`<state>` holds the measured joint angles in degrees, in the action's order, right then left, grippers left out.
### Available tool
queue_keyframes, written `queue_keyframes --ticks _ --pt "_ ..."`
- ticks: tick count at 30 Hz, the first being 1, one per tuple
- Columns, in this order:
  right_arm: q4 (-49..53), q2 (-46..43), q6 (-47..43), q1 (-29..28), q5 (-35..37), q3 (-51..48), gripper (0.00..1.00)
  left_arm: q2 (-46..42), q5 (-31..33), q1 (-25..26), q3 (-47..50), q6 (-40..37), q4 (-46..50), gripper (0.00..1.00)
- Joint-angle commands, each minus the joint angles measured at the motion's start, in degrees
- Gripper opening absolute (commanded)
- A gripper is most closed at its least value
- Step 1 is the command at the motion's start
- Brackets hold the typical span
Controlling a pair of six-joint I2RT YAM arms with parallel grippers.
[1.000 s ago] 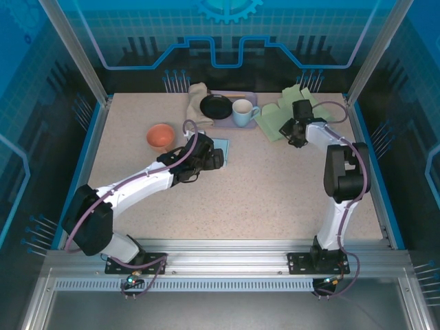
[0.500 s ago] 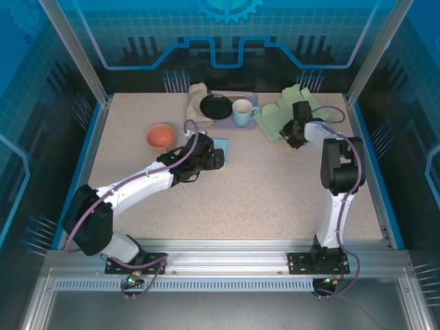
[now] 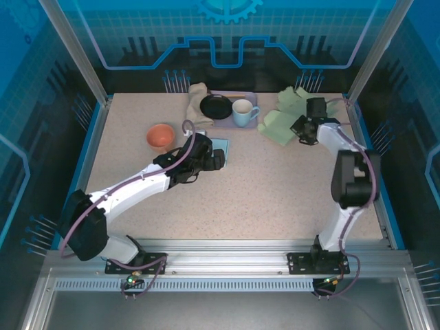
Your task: Fold the paper box
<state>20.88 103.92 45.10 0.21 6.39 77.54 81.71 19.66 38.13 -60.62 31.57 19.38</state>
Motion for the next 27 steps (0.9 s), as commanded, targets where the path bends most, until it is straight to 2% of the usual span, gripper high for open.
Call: queue_keyframes --ticks 1,5,8,15,18,21,27 --pt "3.17 -13.38 -5.75 -0.16 5.31 -3.98 0.0 -4.23 -0.72 0.79 1.45 1.5 2.25 0.92" --pt "6.62 -27.08 -9.6 -2.54 6.64 -10.16 0.0 -7.76 -1.06 1.16 3.56 2.83 3.49 0.92" --pt "10.49 -37.02 -11.45 -6.81 6.14 -13.72 0.0 -11.01 -2.37 1.35 5.35 4.3 4.47 0.92" --pt "15.81 -57.79 -8.49 -25.68 3.53 -24.46 0.0 -19.22 -5.3 2.59 11.81 7.69 6.28 0.92" --pt "18.92 -63.71 -6.21 -31.2 4.89 -30.29 0.0 -23.38 -7.2 2.69 15.38 8.54 6.64 0.92" --pt "21.48 -67.72 -5.3 -33.46 2.6 -35.68 0.0 -27.65 -10.26 2.65 19.31 9.71 5.25 0.93" --pt "19.92 -69.63 -4.33 -33.51 -6.84 -45.85 0.0 -31.26 -12.8 2.66 24.04 11.71 2.62 0.93"
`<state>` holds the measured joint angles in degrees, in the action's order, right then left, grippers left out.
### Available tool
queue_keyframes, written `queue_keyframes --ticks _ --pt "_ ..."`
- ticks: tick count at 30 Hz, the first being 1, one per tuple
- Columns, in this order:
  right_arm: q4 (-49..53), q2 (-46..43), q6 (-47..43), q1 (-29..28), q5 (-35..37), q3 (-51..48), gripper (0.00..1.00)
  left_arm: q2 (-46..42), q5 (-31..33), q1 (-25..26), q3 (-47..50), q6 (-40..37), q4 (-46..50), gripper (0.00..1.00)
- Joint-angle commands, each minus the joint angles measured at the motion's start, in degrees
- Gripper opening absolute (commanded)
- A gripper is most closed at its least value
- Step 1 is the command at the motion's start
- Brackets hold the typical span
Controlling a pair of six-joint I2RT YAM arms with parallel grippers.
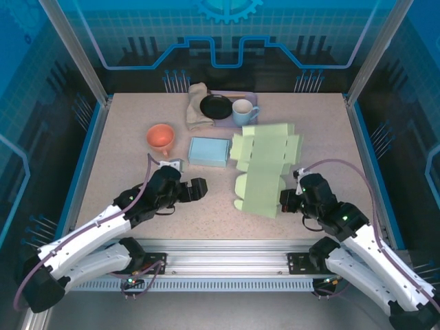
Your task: Fold the paper box
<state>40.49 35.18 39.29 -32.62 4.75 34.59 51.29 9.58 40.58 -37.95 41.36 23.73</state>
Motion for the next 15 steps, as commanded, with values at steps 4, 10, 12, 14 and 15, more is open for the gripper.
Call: queue_keyframes --ticks 4,10,12,14,15 --pt "0.56 -1.55 3.42 -0.68 -6.06 -7.05 0.0 0.33 -2.65 0.28 1.23 1.8 -1.51 0.93" --pt "3.49 -1.31 1.83 -0.77 -5.09 -8.74 0.0 4.32 -3.09 0.27 1.37 2.13 -3.91 0.93" --pt "2.35 0.42 1.37 -0.77 -6.42 -9.26 0.0 5.56 -2.92 0.26 1.81 2.58 -4.75 0.93" --pt "2.41 2.87 1.11 -0.79 -6.14 -8.88 0.0 6.73 -2.9 0.24 2.09 2.95 -5.72 0.93" --pt "2.08 3.88 0.99 -0.95 -6.18 -8.74 0.0 7.11 -2.89 0.28 2.22 3.1 -6.27 0.93"
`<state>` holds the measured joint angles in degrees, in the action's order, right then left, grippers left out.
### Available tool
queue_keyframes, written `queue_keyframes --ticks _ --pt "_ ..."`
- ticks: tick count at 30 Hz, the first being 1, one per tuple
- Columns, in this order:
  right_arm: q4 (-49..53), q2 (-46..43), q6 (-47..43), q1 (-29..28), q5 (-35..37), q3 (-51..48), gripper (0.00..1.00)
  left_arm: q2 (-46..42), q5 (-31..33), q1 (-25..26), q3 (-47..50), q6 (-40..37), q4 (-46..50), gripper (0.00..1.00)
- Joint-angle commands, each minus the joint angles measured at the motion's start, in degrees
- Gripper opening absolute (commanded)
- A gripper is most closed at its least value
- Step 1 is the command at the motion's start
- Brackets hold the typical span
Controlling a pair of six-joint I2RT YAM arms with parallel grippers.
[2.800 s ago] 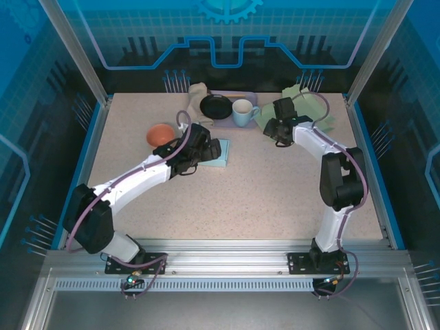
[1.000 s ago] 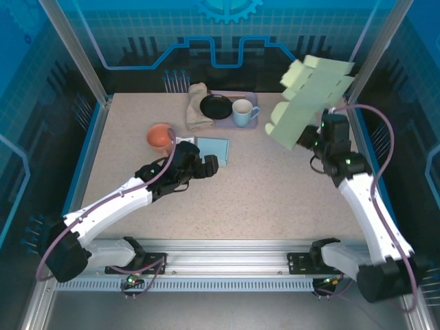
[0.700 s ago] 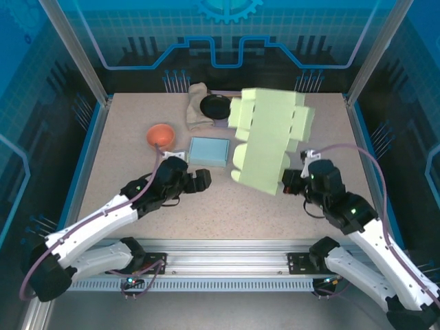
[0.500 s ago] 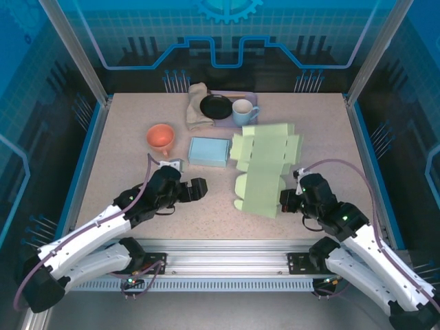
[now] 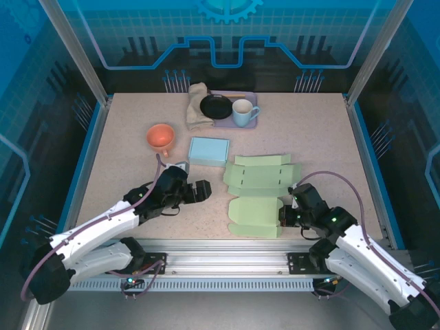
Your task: Fold the paper box
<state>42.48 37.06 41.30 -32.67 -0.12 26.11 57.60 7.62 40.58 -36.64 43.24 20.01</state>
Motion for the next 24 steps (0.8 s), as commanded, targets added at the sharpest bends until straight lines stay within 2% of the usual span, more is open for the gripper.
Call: queue_keyframes --ticks 1,3,6,7,10,14,16,24 --pt "-0.11 2.75 -0.96 -1.08 -0.66 -0.14 0.02 1.1 -0.92 0.27 1.27 1.67 -3.33 0.92" --pt "0.03 3.31 -0.05 -1.17 1.94 -0.17 0.13 1.37 -0.99 0.3 2.58 1.93 -5.67 0.92" --pt "-0.12 2.87 0.91 -1.26 6.14 -0.09 0.37 2.34 -0.13 0.38 4.28 1.89 -9.35 0.92" --pt "-0.08 2.53 1.3 -1.22 8.16 0.04 0.4 2.91 0.6 0.36 4.39 2.01 -9.88 0.92" --pt "1.16 1.51 1.42 -1.26 12.25 1.24 0.45 5.26 1.47 0.42 3.76 1.26 -11.7 0.92" --pt "2.58 -3.44 1.42 -2.84 12.41 1.95 0.47 9.37 1.69 0.39 1.35 0.58 -12.7 0.92" --pt "2.64 -6.21 1.75 -3.32 12.27 1.17 0.52 11.81 1.26 0.46 0.88 0.57 -15.08 0.92" --pt "1.99 -7.83 2.85 -4.05 10.24 0.15 0.53 27.19 0.24 0.38 -7.43 -1.23 -18.58 0.91"
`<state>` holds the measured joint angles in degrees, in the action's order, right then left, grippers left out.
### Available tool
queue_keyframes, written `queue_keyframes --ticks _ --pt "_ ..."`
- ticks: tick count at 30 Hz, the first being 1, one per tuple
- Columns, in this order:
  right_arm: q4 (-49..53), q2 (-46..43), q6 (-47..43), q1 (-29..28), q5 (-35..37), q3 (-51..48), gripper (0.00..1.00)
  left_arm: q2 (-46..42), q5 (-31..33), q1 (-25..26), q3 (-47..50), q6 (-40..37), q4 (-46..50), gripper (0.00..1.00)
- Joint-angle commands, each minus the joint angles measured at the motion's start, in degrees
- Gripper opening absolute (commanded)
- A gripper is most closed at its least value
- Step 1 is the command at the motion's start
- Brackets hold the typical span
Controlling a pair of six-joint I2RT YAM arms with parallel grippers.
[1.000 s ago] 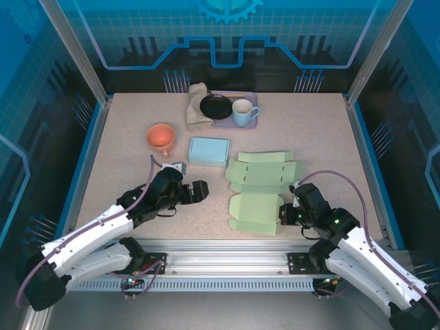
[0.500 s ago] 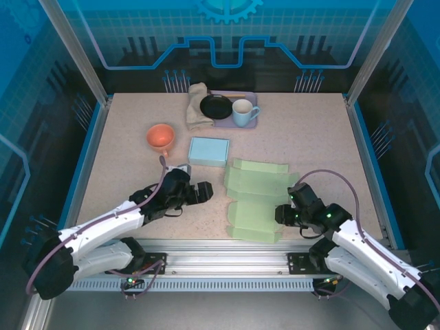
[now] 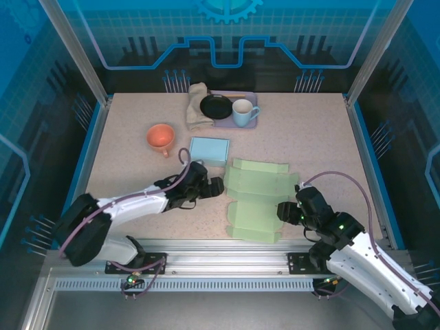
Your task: Fold the paper box
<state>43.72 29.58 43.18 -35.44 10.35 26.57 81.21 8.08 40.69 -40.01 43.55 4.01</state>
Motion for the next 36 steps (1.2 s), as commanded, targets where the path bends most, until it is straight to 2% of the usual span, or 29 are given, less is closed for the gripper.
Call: queue_keyframes --ticks 1,5,8,13,16,19,22,26,30,32,34,36 --pt "1.03 -0.63 0.98 -1.38 -0.41 -0.28 0.53 5.66 -0.31 0.31 -5.7 -1.7 -2.44 0.91" --pt "2.77 -4.69 1.48 -2.15 0.37 -0.93 0.52 12.34 -1.04 0.73 -10.9 -2.28 -3.22 0.87" --pt "2.31 -7.62 1.49 -2.35 0.68 -1.97 0.53 16.85 -0.77 1.3 -14.37 -2.5 -3.43 0.79" --pt "2.09 -6.19 1.07 -2.44 0.29 -1.79 0.53 22.8 2.18 2.39 -19.0 -3.43 -0.85 0.34" --pt "1.8 -4.83 1.16 -2.39 0.77 -1.74 0.53 22.37 2.44 3.36 -17.37 -3.8 -1.32 0.17" --pt "1.37 -3.86 1.77 -2.41 1.85 -1.87 0.53 19.83 3.2 4.62 -13.07 -3.48 -2.72 0.08" --pt "-0.29 -2.92 3.72 -2.42 1.68 -2.77 0.53 15.66 5.18 5.52 -8.07 -2.28 -3.36 0.05" --pt "-7.64 -1.93 6.64 -2.52 -1.22 -5.6 0.53 10.18 6.77 5.72 -1.81 -1.36 -4.44 0.03" --pt "-12.59 1.52 7.14 -2.5 3.3 -6.05 0.53 7.43 6.48 5.81 0.03 -1.67 -3.37 0.17" --pt "-13.38 4.07 5.86 -2.5 5.66 -4.41 0.53 6.14 7.3 5.81 0.45 -2.12 -2.98 0.3" --pt "-13.75 7.0 4.09 -2.53 8.09 -2.12 0.53 4.89 8.49 5.82 -0.11 -3.21 -1.9 0.35" --pt "-13.72 9.61 2.38 -2.47 10.63 0.22 0.53 4.57 9.3 5.81 -1.45 -4.1 -0.83 0.49"
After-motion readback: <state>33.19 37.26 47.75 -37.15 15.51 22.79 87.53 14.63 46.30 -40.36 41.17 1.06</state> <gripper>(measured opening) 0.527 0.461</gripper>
